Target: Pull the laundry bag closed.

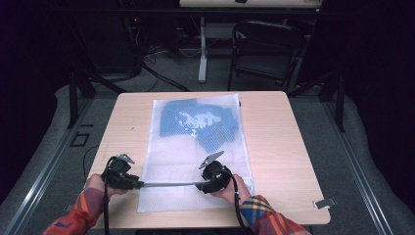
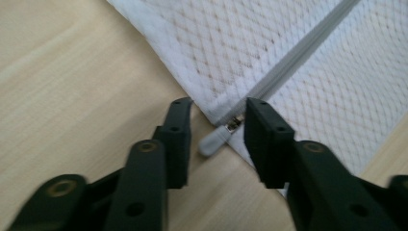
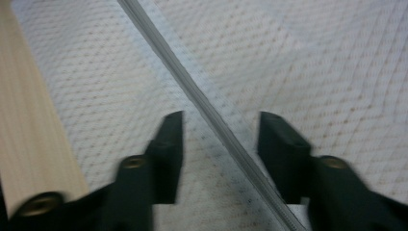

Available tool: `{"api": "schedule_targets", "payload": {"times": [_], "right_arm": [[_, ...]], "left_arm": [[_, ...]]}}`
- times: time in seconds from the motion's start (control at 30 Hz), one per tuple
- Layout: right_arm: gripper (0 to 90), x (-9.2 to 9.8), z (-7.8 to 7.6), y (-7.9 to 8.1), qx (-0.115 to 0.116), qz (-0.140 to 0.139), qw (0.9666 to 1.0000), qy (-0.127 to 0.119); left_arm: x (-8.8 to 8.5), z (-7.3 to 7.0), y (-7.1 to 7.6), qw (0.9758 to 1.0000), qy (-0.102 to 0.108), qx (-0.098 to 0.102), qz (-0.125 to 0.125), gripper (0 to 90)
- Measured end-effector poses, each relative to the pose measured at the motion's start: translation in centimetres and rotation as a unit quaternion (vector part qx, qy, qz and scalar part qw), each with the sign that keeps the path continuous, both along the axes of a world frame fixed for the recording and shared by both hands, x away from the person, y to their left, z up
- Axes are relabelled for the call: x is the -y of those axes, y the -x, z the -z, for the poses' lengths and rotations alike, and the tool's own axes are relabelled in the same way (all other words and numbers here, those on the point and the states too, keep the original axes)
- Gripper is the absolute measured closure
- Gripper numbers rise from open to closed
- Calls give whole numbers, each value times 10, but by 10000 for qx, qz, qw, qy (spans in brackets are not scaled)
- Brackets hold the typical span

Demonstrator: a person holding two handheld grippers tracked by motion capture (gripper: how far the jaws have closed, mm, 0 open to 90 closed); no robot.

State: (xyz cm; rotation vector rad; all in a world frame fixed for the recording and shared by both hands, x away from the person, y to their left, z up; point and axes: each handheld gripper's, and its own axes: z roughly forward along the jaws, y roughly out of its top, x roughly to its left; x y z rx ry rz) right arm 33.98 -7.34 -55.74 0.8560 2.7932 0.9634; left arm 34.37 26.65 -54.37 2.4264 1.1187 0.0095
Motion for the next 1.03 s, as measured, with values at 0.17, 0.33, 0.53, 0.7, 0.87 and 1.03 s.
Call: {"api": "schedule_targets", "payload": {"times": [0.17, 0.33, 0.53, 0.7, 0.87, 1.03], "right_arm": [[147, 0, -15, 2, 153, 274, 9995, 95], [61, 16, -22, 0, 230, 480, 9984, 182], [0, 40, -28, -2, 244, 784, 9962, 296], [0, 71, -32, -6, 303, 1105, 9922, 490], [0, 106, -30, -8, 297, 1525, 9864, 540], [0, 145, -26, -7, 197, 2027, 9776, 534]], "left_arm": [[-2, 0, -4, 9997, 32, 22, -240, 318], [-1, -4, -5, 9991, -113, 270, -306, 129], [-5, -8, -5, 9984, 80, 431, -360, 16], [-8, -8, -5, 9978, 174, 501, -405, 0], [-16, -7, -7, 9968, 218, 531, -560, 0], [-21, -4, -10, 9957, 243, 523, -720, 0]]}}
